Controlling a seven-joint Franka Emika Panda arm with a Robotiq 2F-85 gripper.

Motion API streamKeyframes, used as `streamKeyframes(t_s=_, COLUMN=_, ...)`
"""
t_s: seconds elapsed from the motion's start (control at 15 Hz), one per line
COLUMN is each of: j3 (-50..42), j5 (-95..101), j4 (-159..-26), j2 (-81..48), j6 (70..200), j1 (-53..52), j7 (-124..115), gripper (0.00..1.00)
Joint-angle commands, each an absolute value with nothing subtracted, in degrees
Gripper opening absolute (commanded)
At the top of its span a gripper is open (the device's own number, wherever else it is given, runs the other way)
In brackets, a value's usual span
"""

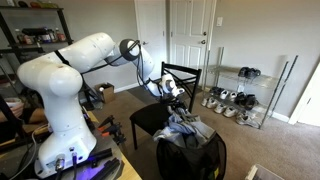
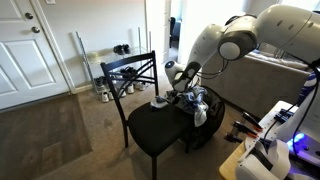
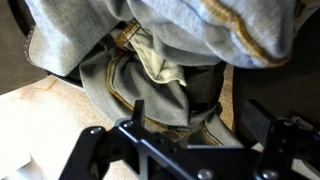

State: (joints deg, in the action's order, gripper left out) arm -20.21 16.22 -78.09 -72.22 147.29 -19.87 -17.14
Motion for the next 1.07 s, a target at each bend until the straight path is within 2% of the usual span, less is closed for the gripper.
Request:
streamKeyframes(t_s=0.0, j3=-18.8, j5=16.7, j4=-68.0, j2=-77.0, j6=141.2, j1=-17.3, j7=-16.4, gripper=1.00)
streamKeyframes(t_s=0.47, j3=-20.9, j5=15.8, j4=-47.3, j2=-88.2, j6=124.4, j1=-15.4, j7=-17.9, gripper=1.00)
streamKeyframes(t_s=0.53, j3=-19.2, j5=19.0, j4=-53.6, j2=-83.8, j6=125.5, j1=-15.4, j7=-19.3, gripper=1.00)
streamKeyframes(t_s=1.0, j3=-16.0, j5=20.1, j4=-51.6, j2=-84.8, j6=126.5, j1=-11.7, j7=-15.2, gripper=1.00)
